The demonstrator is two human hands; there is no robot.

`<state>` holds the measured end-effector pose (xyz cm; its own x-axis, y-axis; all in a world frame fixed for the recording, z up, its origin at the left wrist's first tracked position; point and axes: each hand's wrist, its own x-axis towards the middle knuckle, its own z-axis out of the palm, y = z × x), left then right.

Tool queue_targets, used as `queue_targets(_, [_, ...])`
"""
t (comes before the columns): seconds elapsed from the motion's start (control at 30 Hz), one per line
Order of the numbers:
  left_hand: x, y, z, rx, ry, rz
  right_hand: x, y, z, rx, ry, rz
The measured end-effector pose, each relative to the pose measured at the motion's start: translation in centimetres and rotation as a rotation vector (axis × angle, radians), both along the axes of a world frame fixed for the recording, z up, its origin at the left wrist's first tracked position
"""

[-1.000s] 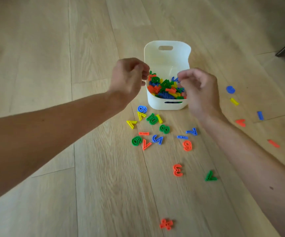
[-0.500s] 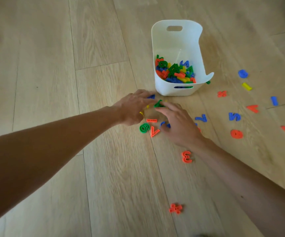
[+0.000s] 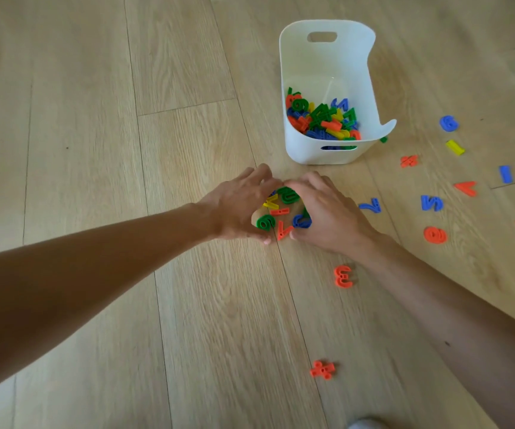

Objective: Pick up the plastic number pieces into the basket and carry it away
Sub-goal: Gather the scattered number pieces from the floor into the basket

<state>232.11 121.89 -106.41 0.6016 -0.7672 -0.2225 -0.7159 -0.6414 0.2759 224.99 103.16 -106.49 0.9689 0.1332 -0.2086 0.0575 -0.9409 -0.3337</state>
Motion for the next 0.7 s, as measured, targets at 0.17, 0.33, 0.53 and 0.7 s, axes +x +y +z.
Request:
queue_targets(0.17, [-1.1, -1.1, 0.1, -0.042, 0.107, 0.171, 0.2, 0.6, -0.1, 0.009, 0.003, -0.032])
queue_targets(0.33, [-1.3, -1.4, 0.4, -0.040, 0.137, 0.240, 0.6, 0.8, 0.1, 0.010, 0.031, -0.060])
queue_targets(0.53, [-1.6, -1.6, 0.3, -0.090, 0.071, 0.241, 0.7, 1.1, -0.1, 0.034, 0.005, -0.048])
queue_targets(0.7, [-2.1, -1.5, 0.1, -0.102, 0.040, 0.227, 0.5, 1.7, -0.4, 0.046, -0.031, -0.070])
